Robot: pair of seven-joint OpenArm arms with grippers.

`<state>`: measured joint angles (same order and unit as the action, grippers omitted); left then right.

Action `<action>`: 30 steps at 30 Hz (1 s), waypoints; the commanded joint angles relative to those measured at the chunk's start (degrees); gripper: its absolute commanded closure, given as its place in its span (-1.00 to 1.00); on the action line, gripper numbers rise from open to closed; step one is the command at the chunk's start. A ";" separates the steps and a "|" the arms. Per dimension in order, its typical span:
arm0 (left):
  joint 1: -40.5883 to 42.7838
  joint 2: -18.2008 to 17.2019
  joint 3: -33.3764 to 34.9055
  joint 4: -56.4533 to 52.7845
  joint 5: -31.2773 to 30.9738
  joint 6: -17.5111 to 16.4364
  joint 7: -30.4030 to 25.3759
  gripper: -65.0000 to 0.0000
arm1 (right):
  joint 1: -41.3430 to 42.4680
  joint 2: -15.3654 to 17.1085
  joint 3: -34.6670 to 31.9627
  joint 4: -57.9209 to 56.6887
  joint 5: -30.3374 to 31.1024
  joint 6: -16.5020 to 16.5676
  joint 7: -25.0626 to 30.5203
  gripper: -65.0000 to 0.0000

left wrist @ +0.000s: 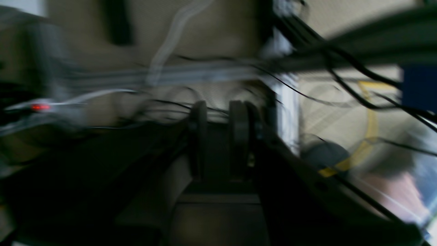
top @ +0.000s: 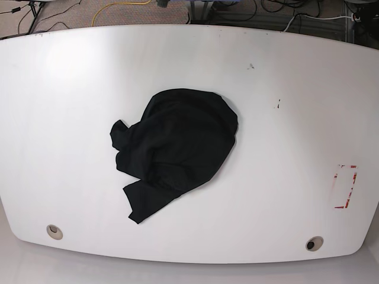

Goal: Layout the t-shirt on the table in an organized manner, then fold the t-shirt properly

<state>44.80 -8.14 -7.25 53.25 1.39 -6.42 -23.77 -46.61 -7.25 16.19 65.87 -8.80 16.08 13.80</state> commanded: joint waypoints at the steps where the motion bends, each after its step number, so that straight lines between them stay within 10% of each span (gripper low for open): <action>1: 4.30 -0.43 -1.33 5.69 -0.11 0.22 -0.80 0.68 | -3.90 -0.27 -1.37 4.24 0.14 0.14 0.92 0.80; 30: 27.86 -6.41 -8.53 49.65 -19.28 0.13 -0.80 0.68 | -24.03 -0.45 -5.77 45.21 0.23 -0.38 -1.28 0.80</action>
<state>71.44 -14.68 -15.57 100.25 -16.78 -6.22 -23.38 -69.52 -7.64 10.17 108.03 -8.86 15.59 12.78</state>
